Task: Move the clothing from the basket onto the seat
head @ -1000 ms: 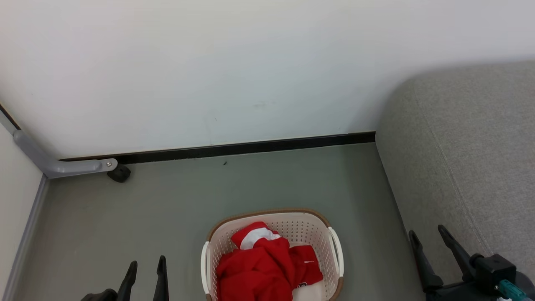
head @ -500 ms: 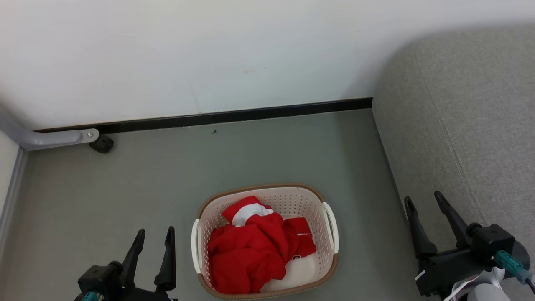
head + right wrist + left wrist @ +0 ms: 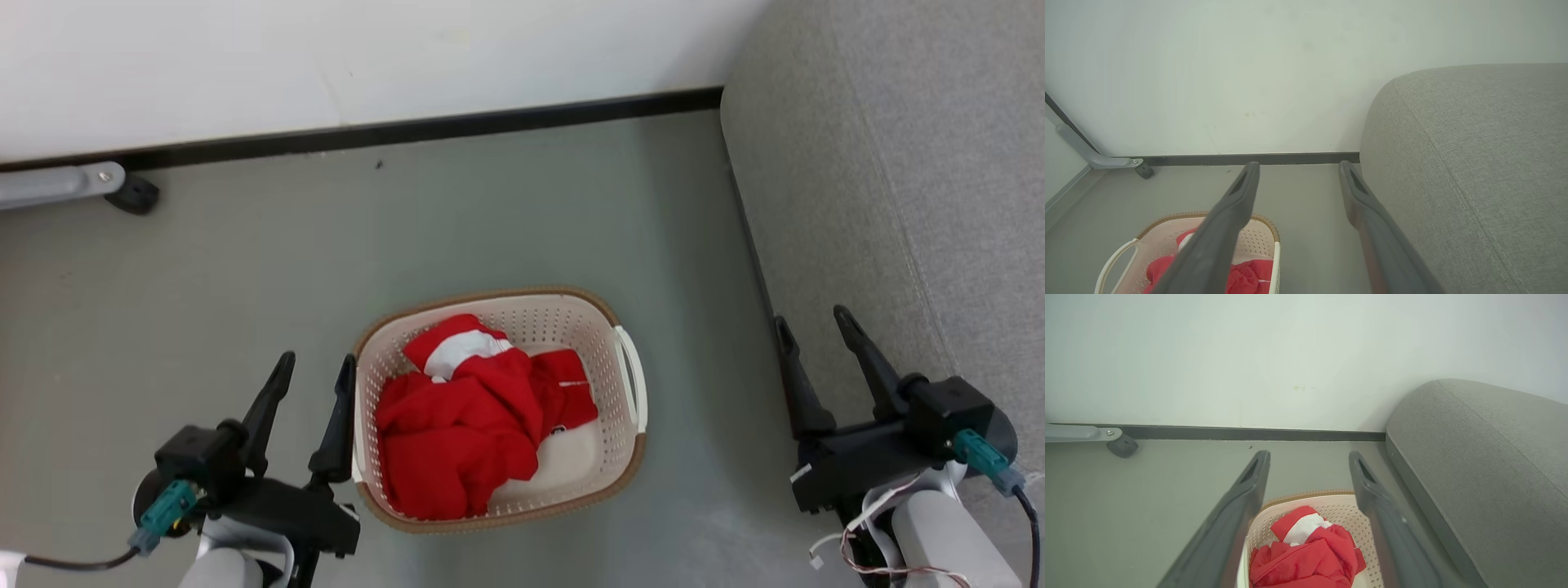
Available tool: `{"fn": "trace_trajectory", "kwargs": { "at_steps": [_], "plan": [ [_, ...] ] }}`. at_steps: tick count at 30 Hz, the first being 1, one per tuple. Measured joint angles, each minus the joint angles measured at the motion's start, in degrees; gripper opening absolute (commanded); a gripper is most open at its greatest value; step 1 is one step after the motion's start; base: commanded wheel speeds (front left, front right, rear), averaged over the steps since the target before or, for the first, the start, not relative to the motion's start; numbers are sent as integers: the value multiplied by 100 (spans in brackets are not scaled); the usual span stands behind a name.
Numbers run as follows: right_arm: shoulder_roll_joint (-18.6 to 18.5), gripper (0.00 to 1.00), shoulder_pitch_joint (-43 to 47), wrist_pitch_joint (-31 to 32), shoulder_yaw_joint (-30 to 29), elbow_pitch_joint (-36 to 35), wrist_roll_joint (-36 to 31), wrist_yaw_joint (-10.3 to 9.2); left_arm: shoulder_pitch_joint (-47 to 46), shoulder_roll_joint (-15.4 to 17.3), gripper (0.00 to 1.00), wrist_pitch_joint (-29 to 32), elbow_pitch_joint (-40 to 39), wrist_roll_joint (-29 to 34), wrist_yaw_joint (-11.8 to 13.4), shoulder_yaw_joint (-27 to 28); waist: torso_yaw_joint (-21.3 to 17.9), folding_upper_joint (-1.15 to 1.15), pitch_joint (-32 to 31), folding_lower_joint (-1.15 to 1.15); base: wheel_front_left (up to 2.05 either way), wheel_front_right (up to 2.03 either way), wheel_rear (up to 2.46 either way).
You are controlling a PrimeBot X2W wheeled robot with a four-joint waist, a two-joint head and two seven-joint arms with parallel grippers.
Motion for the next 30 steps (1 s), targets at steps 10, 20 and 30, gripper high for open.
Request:
{"fn": "trace_trajectory", "kwargs": {
  "at_steps": [10,20,30],
  "plan": [
    [113,100,-443,-1,63,85,-56,0,-583,79,100,547,-15,143,-1,-246,-236,0,666,0,0,0,0],
    [171,100,-612,-1,147,168,-93,0,-930,26,100,1135,202,301,124,-432,-630,0,1074,-1,0,0,0],
    [248,100,-671,-1,213,197,-98,0,-1335,131,100,1806,491,558,313,-546,-988,0,1414,-1,0,0,0]
  ]
}}
